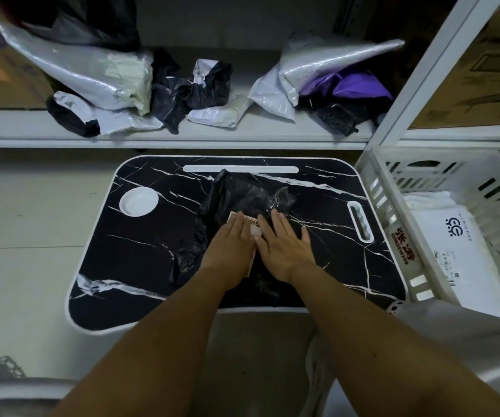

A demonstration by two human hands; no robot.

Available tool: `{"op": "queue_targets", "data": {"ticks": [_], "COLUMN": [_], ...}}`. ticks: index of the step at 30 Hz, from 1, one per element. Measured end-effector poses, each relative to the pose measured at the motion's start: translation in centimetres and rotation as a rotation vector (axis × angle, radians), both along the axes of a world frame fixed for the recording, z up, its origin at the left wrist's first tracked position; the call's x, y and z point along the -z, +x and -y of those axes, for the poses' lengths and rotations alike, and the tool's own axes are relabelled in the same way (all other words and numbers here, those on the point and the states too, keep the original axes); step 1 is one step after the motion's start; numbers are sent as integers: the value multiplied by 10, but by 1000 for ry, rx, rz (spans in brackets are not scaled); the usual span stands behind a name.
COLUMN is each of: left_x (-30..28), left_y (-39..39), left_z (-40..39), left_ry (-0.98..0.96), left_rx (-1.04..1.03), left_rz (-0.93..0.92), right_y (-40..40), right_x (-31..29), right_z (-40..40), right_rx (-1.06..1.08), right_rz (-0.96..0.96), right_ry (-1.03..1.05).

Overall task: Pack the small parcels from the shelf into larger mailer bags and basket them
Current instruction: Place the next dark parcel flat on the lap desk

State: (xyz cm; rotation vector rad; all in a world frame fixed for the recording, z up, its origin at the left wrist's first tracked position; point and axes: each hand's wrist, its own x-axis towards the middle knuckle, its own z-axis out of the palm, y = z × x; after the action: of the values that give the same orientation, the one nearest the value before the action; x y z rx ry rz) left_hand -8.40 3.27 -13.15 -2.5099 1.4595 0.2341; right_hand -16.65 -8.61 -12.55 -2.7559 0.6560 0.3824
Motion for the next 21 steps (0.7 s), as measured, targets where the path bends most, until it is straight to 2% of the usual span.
{"op": "queue_targets", "data": {"ticks": [3, 5, 7, 9, 11, 13, 17, 21], "left_x": [-7, -12, -17, -21, -23, -23, -24, -22], "left_y": [2, 6, 12, 18, 25, 33, 55, 67], "left_z": [-12, -20, -30, -41, -51, -57, -67, -69], "left_ry": [-147, -316, -477, -560, -538, -534, -604, -740], "left_rx": [-191, -233, -326, -567, -790, -878, -945, -973], "left_rz": [-108, -49, 124, 141, -9, -164, -458, -543], "right_y": [3, 9, 19, 31, 41, 48, 47, 51], "right_x": [-6, -12, -22, -29, -30, -28, -26, -31], "right_z": [4, -1, -10, -19, -28, -35, -38, -38], "right_rx": [77, 138, 160, 37, -190, -276, -72, -70], "right_rz": [-82, -62, 54, 225, 265, 142, 99, 93], "right_ry": [-91, -223, -364, -379, -238, -157, -216, -258]}}
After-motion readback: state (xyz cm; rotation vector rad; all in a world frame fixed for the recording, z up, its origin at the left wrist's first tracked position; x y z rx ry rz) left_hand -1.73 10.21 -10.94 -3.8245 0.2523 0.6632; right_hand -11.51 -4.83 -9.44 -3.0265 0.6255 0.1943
